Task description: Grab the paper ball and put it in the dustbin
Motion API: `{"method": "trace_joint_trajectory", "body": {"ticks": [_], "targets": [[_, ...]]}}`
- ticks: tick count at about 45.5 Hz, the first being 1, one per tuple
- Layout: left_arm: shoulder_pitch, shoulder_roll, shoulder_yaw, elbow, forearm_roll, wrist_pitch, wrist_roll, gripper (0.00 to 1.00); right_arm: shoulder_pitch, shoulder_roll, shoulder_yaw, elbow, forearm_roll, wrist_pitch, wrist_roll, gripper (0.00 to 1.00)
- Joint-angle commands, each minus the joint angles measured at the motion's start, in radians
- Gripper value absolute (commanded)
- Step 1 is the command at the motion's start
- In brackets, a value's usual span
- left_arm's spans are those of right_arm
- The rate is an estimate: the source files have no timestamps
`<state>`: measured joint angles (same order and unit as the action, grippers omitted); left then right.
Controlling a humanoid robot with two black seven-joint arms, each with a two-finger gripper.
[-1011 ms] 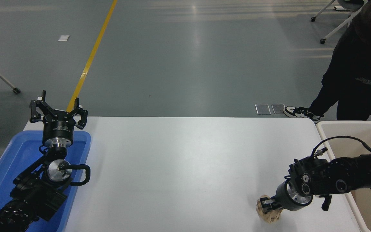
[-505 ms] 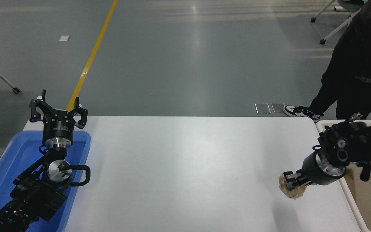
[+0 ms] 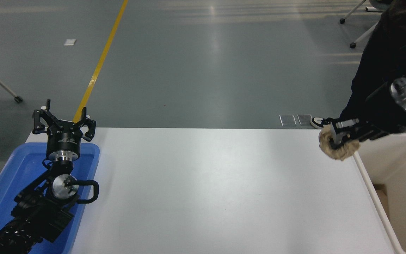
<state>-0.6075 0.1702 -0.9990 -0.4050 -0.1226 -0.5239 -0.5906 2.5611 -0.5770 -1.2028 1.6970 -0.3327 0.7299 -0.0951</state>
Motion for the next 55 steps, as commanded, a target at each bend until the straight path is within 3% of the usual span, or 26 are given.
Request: {"method": "trace_joint_trajectory", "body": {"ticks": [1,9,14,23,32,44,55], "targets": [[0.0,0.0,0.0,0.0,0.0,0.001,0.0,0.99,0.099,0.025,-0.078,0.006,0.021,0.042,0.0,0.0],[0.0,0.0,-0.001,0.0,0.0,0.001,-0.002,0.99,0.084,0.019,-0.145,-0.029,-0.003,0.026,0.0,0.0],[0.0,0.0,-0.001,0.0,0.0,0.001,-0.002,0.99,0.05,-0.015,-0.198,-0.092,-0.109,0.013,0.0,0.0],[0.0,0.0,-0.001,0.0,0.0,0.001,-0.002,0.99,-0.186,-0.279,-0.144,-0.388,-0.39,-0.023,0.002,0.0],[0.0,0.0,-0.001,0.0,0.0,0.001,-0.002,0.99,-0.635,-0.443,0.077,-0.672,-0.45,-0.23,0.002,0.0],[0.0,0.0,-0.001,0.0,0.0,0.001,-0.002,0.99,-1.358,-0.423,0.495,-1.006,-0.407,-0.512,0.0,0.0],[0.0,0.0,-0.001,0.0,0.0,0.001,-0.002,0.99,-1.78,-0.138,0.694,-1.33,-0.155,-0.632,-0.006,0.0]]}}
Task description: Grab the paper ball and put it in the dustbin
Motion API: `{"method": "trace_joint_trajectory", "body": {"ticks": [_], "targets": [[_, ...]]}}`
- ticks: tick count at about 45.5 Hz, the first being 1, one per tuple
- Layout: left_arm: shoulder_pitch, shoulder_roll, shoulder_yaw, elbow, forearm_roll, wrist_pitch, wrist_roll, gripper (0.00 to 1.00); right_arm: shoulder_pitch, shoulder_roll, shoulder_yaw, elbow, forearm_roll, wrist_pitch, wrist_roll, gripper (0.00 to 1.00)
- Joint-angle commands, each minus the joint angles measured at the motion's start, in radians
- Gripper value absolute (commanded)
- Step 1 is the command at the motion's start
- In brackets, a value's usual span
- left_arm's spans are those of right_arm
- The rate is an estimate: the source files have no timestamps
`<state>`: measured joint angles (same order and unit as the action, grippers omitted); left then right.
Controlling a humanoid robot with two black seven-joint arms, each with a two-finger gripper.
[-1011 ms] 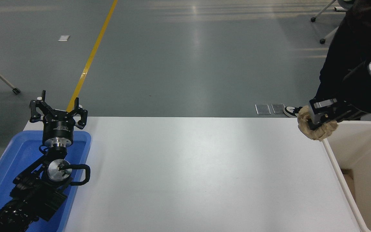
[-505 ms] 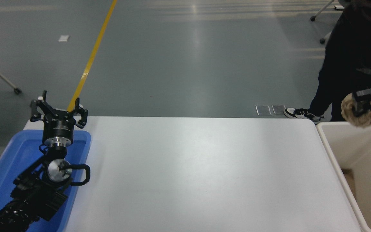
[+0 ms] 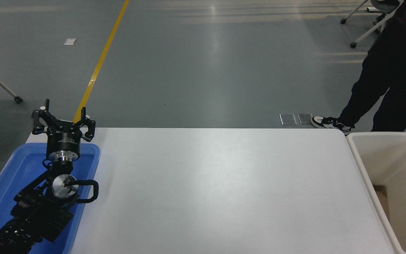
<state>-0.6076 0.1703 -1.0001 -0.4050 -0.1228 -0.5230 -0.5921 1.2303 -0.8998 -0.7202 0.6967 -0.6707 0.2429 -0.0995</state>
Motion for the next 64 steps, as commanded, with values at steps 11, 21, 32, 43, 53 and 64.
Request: {"method": "trace_joint_trajectory", "body": {"ticks": [11,21,32,43,53,64], "targets": [[0.0,0.0,0.0,0.0,0.0,0.0,0.0,0.99,-0.545,0.354,0.209,-0.428,0.445,-0.168,-0.009,0.0],[0.0,0.0,-0.002,0.0,-0.001,0.0,0.0,0.99,-0.563,0.426,0.215,-0.414,0.458,-0.234,-0.028,0.0],[0.0,0.0,-0.002,0.0,0.0,0.0,-0.002,0.99,-0.558,0.418,0.219,-0.411,0.456,-0.238,-0.026,0.08],[0.0,0.0,-0.002,0.0,0.0,0.0,-0.002,0.99,-0.543,0.412,0.217,-0.411,0.458,-0.24,-0.026,0.97],[0.0,0.0,-0.002,0.0,0.0,0.001,0.0,0.99,-0.499,0.401,0.209,-0.375,0.445,-0.232,-0.026,1.0],[0.0,0.0,-0.002,0.0,0.0,0.001,-0.002,0.99,-0.379,0.302,0.157,-0.211,0.412,-0.232,-0.026,1.0]]}}
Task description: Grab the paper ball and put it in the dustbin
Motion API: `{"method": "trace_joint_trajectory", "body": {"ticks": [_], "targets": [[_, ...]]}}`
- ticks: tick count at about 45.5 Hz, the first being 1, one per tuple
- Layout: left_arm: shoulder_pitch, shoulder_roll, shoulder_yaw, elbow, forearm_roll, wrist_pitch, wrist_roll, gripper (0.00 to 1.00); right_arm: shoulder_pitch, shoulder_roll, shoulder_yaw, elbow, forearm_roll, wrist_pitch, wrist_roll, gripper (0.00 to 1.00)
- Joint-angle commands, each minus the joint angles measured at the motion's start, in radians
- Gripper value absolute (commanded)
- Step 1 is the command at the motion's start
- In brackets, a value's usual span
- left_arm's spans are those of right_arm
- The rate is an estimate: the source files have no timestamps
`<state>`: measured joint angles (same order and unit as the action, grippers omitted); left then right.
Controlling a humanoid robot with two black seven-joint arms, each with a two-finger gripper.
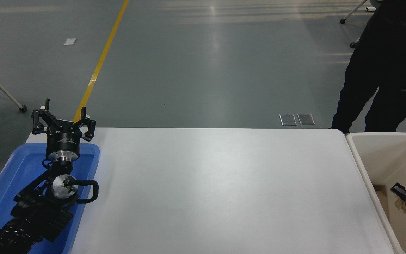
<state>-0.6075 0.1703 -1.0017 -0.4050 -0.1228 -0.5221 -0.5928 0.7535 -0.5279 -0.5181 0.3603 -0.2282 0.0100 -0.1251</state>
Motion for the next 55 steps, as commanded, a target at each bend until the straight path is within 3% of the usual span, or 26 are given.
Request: {"method": "trace_joint_trajectory", "body": {"ticks": [1,14,28,43,50,55], "targets": [[0.0,0.0,0.0,0.0,0.0,0.001,0.001,0.99,0.113,-0.079,-0.056,0.143,-0.045,0.001,-0.001,1.0],[0.0,0.0,0.002,0.0,0.0,-0.001,0.001,0.99,0.442,-0.228,-0.18,0.527,-0.26,0.016,-0.001,1.0],[0.0,0.0,0.003,0.0,0.0,-0.003,0.001,0.99,0.846,-0.172,-0.428,0.752,-0.258,0.192,-0.001,1.0],[0.0,0.0,0.003,0.0,0.002,-0.003,0.002,0.99,1.112,-0.069,-0.525,0.931,-0.25,0.367,-0.001,1.0],[0.0,0.0,0.003,0.0,0.0,-0.003,0.002,0.99,1.265,-0.015,-0.603,1.077,-0.168,0.453,0.001,1.0],[0.0,0.0,0.002,0.0,0.0,-0.001,0.001,0.99,1.385,0.055,-0.635,1.184,-0.042,0.493,0.001,1.0]]}}
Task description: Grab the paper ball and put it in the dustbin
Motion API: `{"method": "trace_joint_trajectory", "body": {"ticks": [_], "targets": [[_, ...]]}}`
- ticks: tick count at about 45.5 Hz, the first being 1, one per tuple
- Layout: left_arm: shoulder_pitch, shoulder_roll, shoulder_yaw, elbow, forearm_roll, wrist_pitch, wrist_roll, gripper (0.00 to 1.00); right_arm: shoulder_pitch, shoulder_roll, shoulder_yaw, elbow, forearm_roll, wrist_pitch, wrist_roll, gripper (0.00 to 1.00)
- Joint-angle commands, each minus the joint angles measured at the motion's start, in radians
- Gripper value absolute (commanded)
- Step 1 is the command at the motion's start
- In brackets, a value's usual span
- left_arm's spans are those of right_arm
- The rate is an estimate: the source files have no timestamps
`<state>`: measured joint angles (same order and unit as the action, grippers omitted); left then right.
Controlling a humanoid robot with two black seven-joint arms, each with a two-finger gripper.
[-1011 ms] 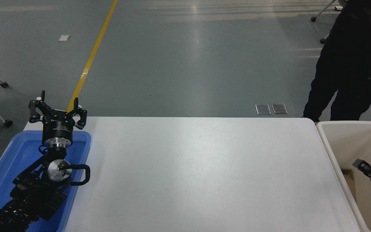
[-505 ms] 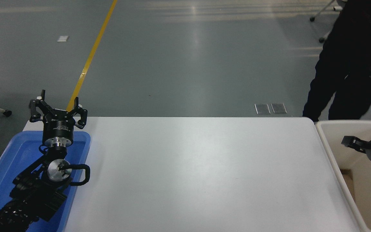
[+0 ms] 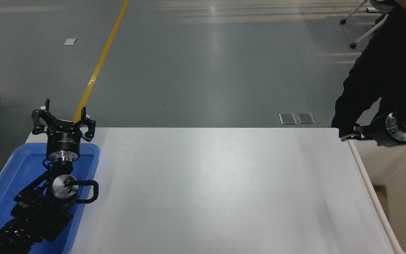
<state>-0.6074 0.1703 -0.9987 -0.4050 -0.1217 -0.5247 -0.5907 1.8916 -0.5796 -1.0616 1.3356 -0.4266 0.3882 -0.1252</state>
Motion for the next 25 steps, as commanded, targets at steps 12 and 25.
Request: {"method": "trace_joint_trajectory", "body": {"ticks": [12,25], "targets": [[0.0,0.0,-0.001,0.0,-0.001,0.002,-0.001,0.99,0.434,0.355,-0.1,0.341,0.385,0.181,0.004,1.0],[0.0,0.0,-0.001,0.0,-0.001,0.002,-0.001,0.99,0.452,0.471,-0.097,0.341,0.425,0.182,0.009,1.0]]}}
